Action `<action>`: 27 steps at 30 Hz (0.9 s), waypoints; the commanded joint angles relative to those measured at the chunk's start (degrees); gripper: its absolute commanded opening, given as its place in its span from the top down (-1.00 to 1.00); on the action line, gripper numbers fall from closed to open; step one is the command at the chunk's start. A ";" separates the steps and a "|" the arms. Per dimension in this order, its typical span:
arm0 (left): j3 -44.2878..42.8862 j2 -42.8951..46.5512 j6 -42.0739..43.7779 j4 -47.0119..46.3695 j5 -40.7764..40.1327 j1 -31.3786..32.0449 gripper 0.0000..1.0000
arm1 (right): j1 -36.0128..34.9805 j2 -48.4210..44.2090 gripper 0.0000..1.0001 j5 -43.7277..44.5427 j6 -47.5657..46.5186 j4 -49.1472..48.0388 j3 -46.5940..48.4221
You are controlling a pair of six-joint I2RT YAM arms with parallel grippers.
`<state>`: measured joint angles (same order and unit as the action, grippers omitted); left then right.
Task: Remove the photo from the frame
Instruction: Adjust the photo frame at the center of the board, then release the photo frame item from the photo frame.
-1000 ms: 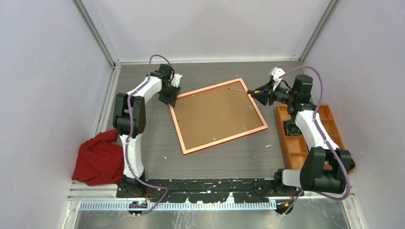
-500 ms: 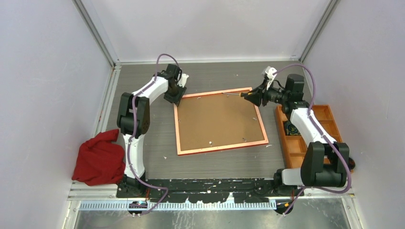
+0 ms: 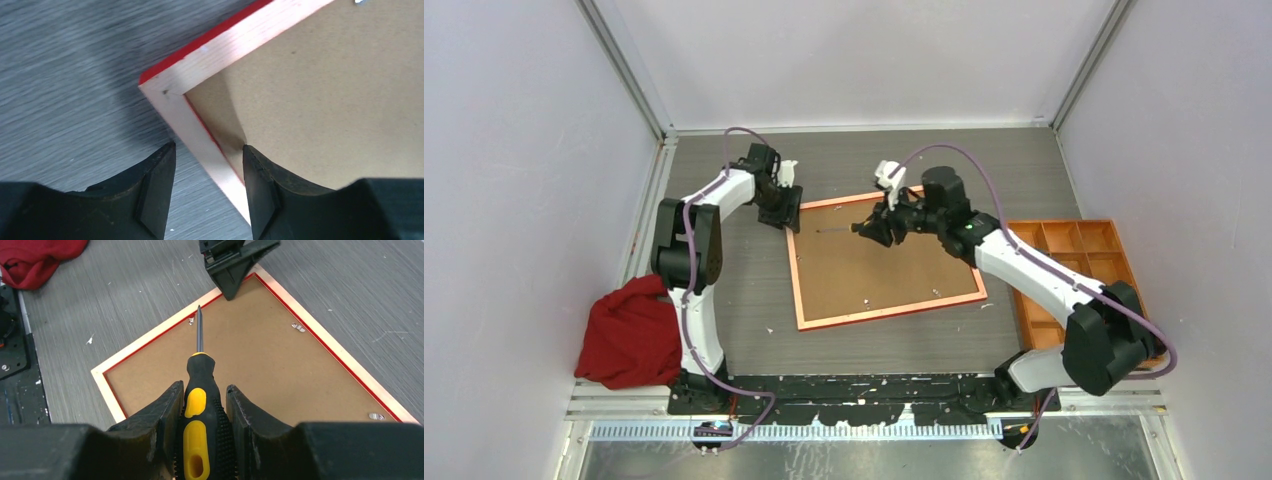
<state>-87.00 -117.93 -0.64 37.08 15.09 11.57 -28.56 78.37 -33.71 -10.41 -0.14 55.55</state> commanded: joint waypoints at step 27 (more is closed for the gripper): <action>6.26 5.31 1.67 -9.01 18.21 -5.60 -0.09 | -9.64 11.64 0.99 15.30 38.58 -3.17 7.29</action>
<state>-82.50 -116.49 -0.36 31.86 28.62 7.27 -38.04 90.43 -17.89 24.01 0.56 62.65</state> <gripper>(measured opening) 0.544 0.394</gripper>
